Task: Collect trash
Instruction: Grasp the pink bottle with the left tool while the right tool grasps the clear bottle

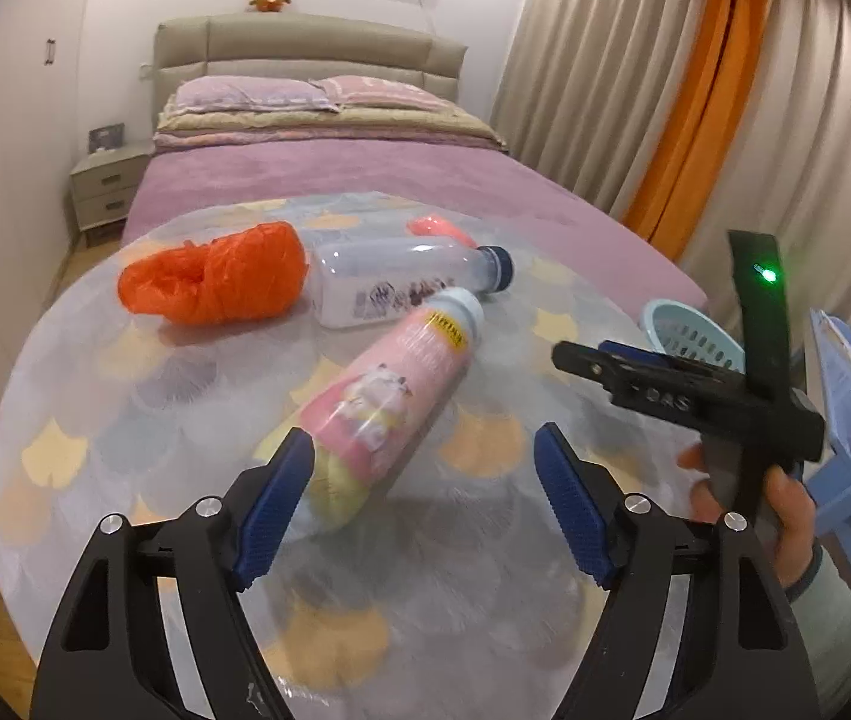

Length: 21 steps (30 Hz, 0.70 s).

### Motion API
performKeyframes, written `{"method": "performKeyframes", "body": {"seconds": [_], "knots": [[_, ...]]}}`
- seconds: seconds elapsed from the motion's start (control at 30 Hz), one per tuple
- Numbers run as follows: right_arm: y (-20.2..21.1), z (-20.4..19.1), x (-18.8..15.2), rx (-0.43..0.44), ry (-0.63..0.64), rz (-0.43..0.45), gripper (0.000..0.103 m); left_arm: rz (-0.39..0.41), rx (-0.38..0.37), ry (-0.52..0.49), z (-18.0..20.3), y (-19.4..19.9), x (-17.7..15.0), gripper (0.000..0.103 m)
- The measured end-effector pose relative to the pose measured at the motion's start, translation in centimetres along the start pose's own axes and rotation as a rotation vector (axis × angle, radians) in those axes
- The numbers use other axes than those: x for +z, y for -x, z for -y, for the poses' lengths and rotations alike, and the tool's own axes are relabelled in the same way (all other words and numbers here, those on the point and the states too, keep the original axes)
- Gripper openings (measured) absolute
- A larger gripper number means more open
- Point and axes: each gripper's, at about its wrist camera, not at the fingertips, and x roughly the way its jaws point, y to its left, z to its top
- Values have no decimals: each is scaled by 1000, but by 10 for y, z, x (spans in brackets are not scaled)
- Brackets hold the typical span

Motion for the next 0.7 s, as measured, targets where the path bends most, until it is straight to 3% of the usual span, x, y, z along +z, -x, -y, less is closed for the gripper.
{"method": "performKeyframes", "body": {"seconds": [0.2, 0.47, 0.53, 0.6, 0.7], "knots": [[-4, 4, 5, 21, -21, -22, 61, -35, 69, -55, 1, -30, 16, 74], [-5, -3, 44, 93, 8, -16, 62, -140, 47, -134, 6, -64, 28, 74], [-8, -8, 58, 97, 35, -6, 62, -155, 53, -138, 9, -68, 29, 70], [-16, -16, 73, 89, 79, 5, 61, -172, 75, -144, 12, -71, 29, 56], [-28, -21, 88, 115, 98, -14, 62, -182, 77, -137, 13, -68, 25, 51]]}}
